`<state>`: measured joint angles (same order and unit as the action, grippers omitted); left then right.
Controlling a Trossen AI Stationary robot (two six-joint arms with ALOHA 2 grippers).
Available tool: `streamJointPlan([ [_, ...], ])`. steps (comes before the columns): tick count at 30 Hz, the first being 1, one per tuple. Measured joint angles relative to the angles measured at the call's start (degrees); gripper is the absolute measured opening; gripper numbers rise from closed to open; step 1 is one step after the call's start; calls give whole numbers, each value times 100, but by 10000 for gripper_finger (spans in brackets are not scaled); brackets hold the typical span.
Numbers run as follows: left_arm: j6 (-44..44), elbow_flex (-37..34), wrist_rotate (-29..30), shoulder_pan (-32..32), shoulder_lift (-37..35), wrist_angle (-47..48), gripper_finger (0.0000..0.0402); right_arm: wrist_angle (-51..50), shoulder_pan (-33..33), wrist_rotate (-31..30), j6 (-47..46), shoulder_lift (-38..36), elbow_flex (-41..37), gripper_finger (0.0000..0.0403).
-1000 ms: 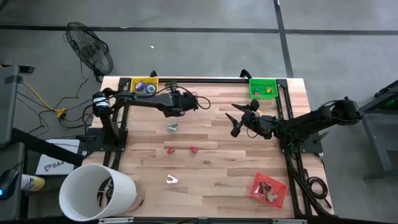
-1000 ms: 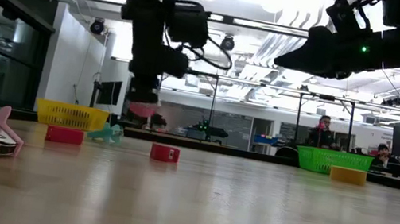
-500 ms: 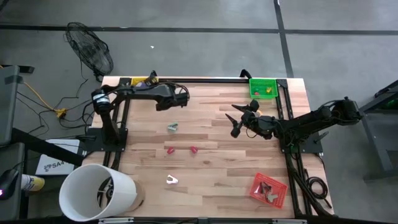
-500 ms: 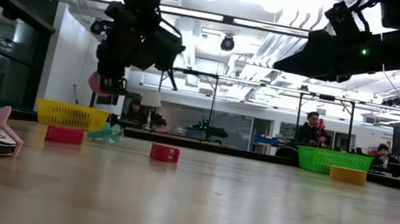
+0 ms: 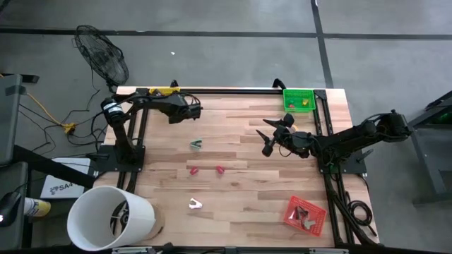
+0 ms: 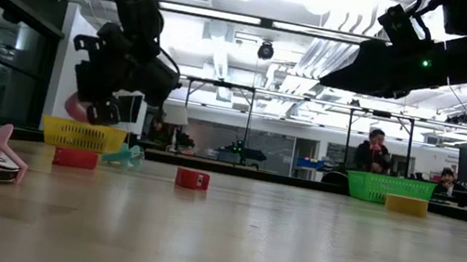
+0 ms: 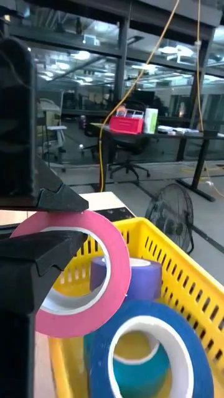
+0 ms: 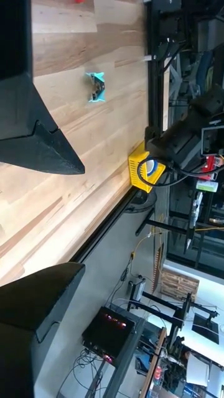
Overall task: Pick and place Stapler, Stapler remover, tape
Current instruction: Put the pink tape into the yellow bin
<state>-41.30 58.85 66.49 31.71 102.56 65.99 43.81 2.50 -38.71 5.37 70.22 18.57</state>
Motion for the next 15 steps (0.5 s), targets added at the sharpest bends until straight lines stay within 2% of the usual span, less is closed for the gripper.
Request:
streamJointPlan([
  [9,-251,-11,-16,262,-19,-48,27,9,0,-29,-1,0,0,236],
  [15,-232,-15,38,325,-302,-79,27,9,0,-28,-1,0,0,236],
])
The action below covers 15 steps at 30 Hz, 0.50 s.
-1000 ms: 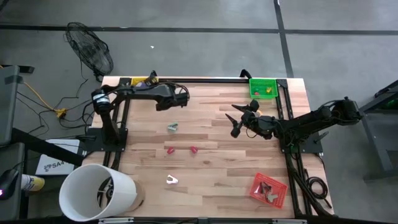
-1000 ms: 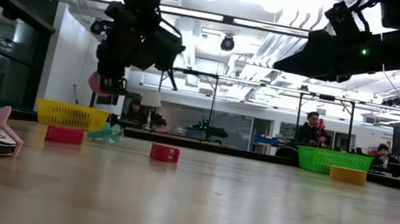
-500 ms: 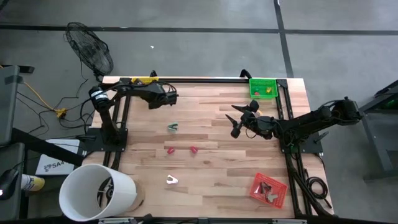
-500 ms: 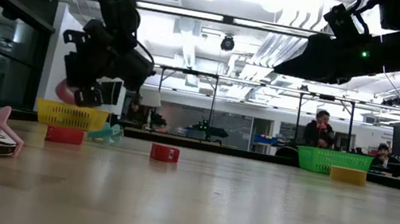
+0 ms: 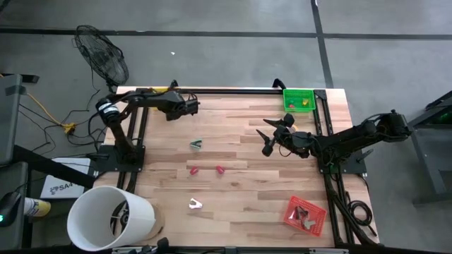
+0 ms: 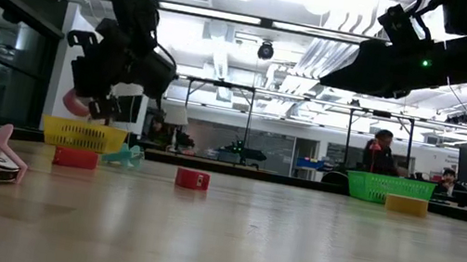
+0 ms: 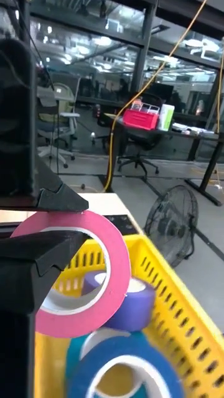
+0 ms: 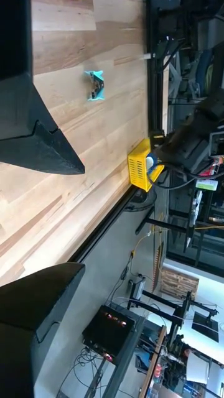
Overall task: Pick and place Stapler, Stapler remover, tape
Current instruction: Put the pink tape into the yellow bin
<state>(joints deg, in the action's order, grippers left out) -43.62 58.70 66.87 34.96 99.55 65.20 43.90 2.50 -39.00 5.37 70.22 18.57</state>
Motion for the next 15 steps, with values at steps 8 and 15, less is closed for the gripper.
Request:
streamJointPlan([
  [8,1365,0,-420,232,-173,-1216,27,-39,0,1,-34,0,0,236],
  [15,2197,4,-782,480,-184,-1781,27,-128,0,18,-44,0,0,236],
])
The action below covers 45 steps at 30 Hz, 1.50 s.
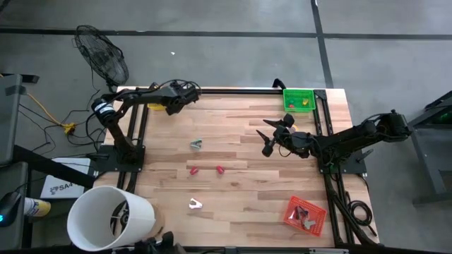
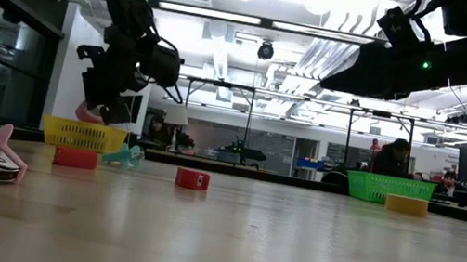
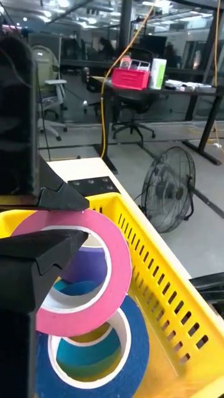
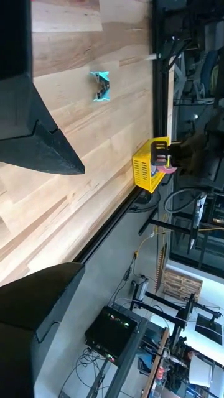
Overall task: Pick and place Stapler, Stapler remover, tape
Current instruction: Put the pink tape into the yellow bin, then put the light blue blue staple remover into the orange bin
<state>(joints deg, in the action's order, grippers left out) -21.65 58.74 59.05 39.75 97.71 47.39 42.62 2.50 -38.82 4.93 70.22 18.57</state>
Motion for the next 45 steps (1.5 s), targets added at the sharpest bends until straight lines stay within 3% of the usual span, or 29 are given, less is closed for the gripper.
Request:
streamJointPlan([
  [11,341,0,-199,49,-28,-128,50,-140,0,1,-46,0,0,236],
  [18,413,0,-508,36,-249,-192,27,-137,0,-5,-64,0,0,236],
  [32,643,0,-514,39,-240,-364,35,-155,0,-1,-101,0,0,236],
  [45,574,0,-406,39,-240,-284,107,-176,0,6,-109,0,0,236],
])
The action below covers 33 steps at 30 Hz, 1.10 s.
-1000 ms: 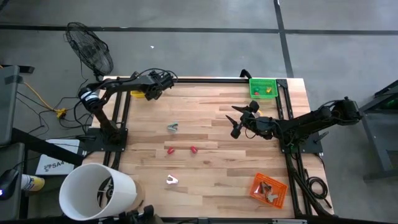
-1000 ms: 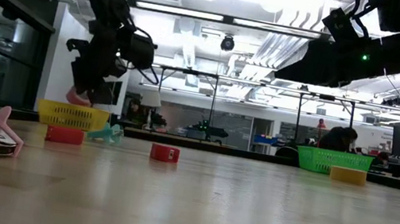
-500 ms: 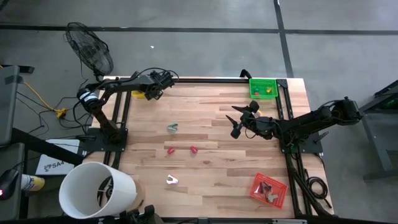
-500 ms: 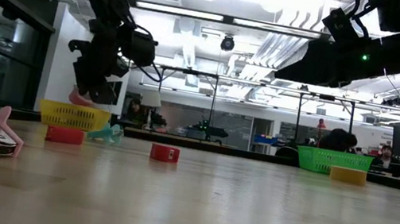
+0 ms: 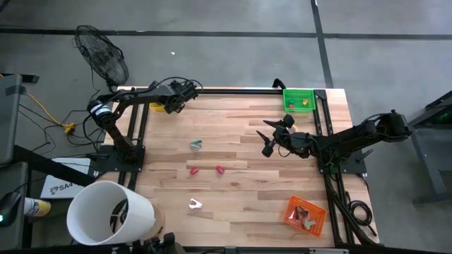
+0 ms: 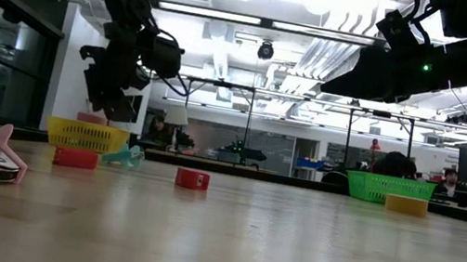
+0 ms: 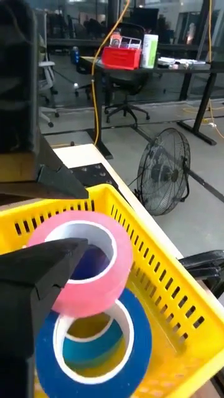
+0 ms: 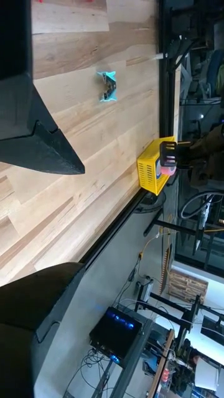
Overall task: Pick and place Stapler, Stapler remover, tape
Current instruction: Put the light blue blue staple remover into the orange bin
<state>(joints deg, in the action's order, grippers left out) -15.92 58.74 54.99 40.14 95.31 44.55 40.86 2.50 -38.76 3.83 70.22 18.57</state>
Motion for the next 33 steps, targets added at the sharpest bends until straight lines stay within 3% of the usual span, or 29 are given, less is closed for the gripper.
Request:
streamJointPlan([
  [7,-130,0,391,-2,0,216,140,0,0,2,-41,0,0,236],
  [13,-27,0,154,-187,0,127,163,2,0,-3,-41,0,0,236],
  [23,1077,159,-158,-452,4,-507,165,4,0,-38,-41,0,0,236],
  [27,1005,160,-650,-267,12,-508,146,4,0,-46,-41,-2,0,236],
  [33,899,160,-646,-231,63,-503,94,4,0,-28,-41,0,0,236],
])
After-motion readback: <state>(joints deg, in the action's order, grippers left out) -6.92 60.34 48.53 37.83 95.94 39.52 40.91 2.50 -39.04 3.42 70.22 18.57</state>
